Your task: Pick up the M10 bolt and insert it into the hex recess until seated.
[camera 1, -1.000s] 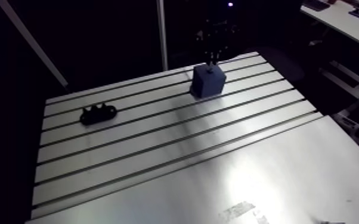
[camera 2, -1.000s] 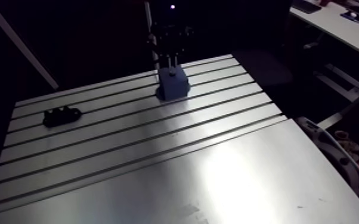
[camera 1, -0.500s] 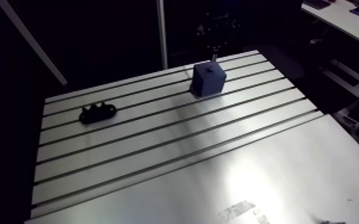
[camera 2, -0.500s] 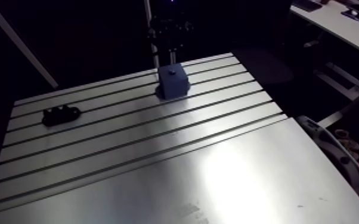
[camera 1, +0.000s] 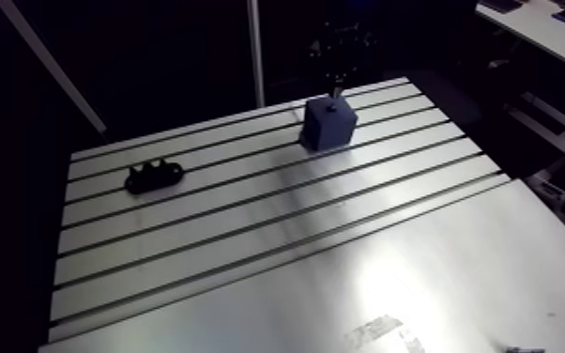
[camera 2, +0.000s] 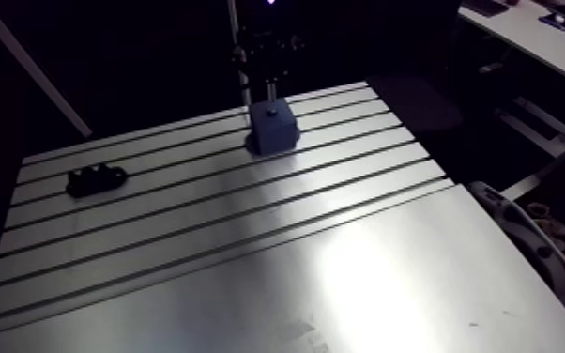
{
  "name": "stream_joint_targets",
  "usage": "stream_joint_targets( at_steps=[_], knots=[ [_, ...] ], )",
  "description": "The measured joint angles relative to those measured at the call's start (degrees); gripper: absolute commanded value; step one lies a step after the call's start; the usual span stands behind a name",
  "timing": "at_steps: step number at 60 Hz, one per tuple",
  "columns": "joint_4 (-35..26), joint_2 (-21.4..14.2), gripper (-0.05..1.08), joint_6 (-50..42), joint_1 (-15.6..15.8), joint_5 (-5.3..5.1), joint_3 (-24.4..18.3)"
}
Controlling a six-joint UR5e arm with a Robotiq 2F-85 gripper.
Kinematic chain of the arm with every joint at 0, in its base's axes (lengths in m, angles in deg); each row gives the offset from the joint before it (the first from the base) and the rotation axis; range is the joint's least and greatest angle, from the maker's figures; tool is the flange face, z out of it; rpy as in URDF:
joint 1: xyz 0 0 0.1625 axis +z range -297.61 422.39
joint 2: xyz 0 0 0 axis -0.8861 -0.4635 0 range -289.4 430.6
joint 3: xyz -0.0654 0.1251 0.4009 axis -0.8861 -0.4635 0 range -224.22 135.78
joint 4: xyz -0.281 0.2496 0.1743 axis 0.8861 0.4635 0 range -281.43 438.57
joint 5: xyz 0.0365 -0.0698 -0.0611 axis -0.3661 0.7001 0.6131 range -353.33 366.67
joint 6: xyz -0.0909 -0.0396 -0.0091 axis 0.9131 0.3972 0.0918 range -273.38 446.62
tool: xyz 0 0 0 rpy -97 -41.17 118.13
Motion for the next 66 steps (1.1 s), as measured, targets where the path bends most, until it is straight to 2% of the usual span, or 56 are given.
stream_joint_targets(
  at_steps=[66],
  knots=[
    [0.6, 1.0, 1.06, 0.4, 0.0, 0.48, 0.6]
  ],
)
